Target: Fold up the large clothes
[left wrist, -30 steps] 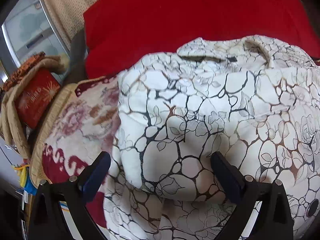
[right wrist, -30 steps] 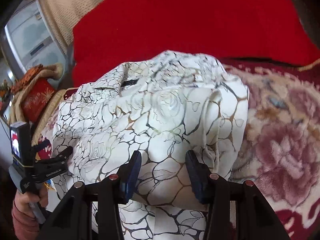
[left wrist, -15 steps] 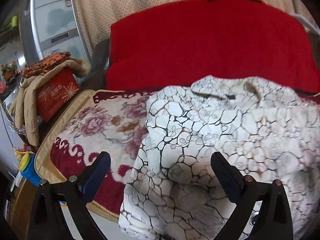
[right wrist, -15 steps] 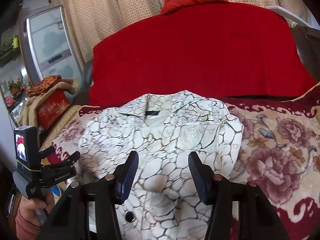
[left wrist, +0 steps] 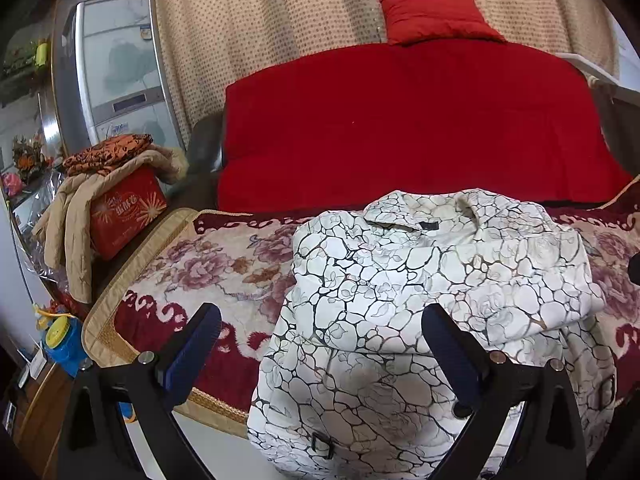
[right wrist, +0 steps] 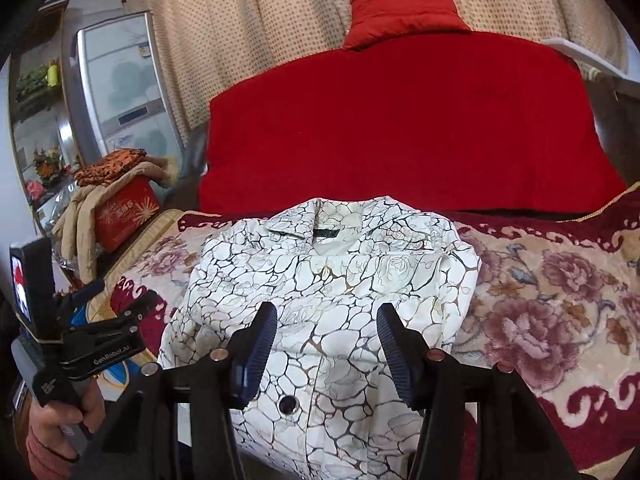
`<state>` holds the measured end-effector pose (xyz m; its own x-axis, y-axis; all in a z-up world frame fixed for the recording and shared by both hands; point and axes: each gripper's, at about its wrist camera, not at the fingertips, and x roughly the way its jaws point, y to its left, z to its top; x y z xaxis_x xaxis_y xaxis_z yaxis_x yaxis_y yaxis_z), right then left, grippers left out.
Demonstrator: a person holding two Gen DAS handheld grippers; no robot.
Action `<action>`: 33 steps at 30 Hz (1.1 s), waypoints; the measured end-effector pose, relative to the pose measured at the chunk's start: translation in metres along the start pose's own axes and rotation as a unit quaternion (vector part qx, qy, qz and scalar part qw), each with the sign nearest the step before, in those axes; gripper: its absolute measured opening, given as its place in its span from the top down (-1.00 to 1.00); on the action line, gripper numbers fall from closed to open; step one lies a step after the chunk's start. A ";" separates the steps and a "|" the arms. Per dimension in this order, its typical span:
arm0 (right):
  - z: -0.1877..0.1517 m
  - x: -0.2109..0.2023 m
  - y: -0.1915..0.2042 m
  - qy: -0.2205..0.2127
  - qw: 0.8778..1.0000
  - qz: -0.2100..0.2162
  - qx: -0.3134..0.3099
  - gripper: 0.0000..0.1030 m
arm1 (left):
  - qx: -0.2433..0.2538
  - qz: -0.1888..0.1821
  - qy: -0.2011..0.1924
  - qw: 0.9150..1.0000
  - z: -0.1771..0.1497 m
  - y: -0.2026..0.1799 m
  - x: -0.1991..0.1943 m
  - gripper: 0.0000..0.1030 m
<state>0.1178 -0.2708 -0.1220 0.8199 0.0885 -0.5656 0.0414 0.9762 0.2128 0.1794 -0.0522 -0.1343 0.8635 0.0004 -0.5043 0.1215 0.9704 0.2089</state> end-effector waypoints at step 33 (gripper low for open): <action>-0.194 0.078 -0.068 0.292 0.956 -0.007 0.011 0.41 | -0.047 -0.021 0.165 0.985 -0.088 0.037 0.053 -0.95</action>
<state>0.0680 -0.2921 -0.3351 0.3597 0.1770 -0.9161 0.0672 0.9744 0.2146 0.1864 0.0050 -0.2265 0.6509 0.0240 -0.7588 0.0937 0.9893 0.1117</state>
